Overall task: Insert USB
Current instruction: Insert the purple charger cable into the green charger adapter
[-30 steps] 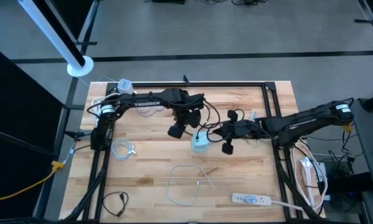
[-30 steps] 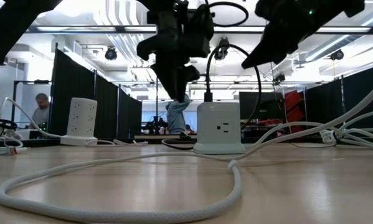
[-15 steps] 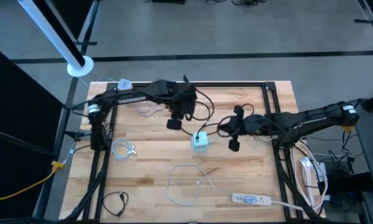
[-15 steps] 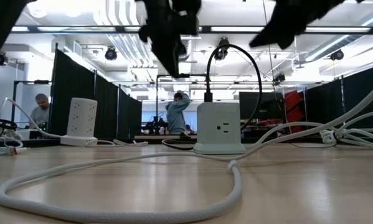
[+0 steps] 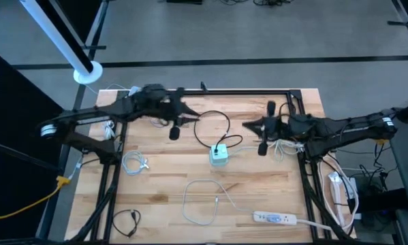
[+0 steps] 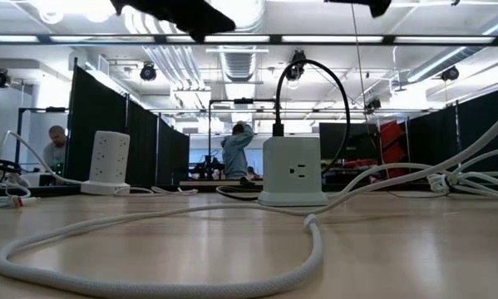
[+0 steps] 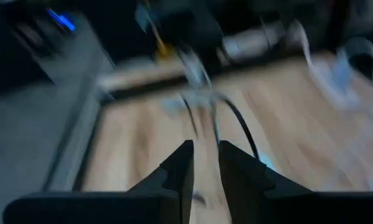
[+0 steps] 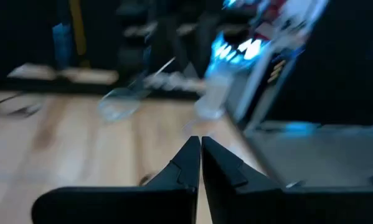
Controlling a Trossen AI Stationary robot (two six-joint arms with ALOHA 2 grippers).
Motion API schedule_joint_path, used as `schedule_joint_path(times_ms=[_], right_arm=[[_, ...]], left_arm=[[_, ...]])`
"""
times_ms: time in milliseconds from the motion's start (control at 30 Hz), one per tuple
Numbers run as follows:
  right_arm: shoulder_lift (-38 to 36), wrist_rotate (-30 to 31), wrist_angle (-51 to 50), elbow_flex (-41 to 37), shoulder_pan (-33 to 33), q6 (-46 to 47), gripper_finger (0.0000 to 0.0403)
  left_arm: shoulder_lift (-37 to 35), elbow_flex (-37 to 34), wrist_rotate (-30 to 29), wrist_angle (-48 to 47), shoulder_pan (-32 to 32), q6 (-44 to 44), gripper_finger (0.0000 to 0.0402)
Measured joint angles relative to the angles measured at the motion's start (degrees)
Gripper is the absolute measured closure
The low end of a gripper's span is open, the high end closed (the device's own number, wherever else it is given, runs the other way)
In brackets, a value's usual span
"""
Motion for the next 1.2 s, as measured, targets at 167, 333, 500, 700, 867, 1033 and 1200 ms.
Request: schedule_joint_path(times_ms=[167,333,500,700,867,1033,1200], right_arm=[[1.07,-2.05,2.93,0.85,-1.40,-4.24,0.0403],[3.97,3.87,8.67,0.63,-0.20,-10.29,0.0403],[5.39,13.41,22.07,0.83,-1.40,-16.37,0.0403],[6.76,15.54,26.53,1.70,-2.81,-19.75,0.0403],[6.96,13.54,24.75,2.15,-3.63,-16.46,0.0403],[7.11,10.92,22.32,2.59,-4.38,-12.02,0.0403],[7.69,-1.18,16.54,2.86,-4.85,-4.24,0.0403]], left_arm=[[-9.50,-17.75,1.40,26.47,0.56,-8.19,0.0338],[-6.88,-31.98,-0.46,61.04,-4.59,-12.37,0.0348],[-4.87,-38.00,-1.72,84.93,-7.67,-11.45,0.0371],[-5.37,-38.13,-2.16,84.47,-7.69,-12.08,0.0376],[-5.36,-37.95,-9.57,80.47,-7.29,-10.15,0.0377],[-5.37,-37.91,-17.51,76.27,-6.81,-8.30,0.0377],[-5.41,-37.88,-23.16,73.41,-6.49,-6.27,0.0377]])
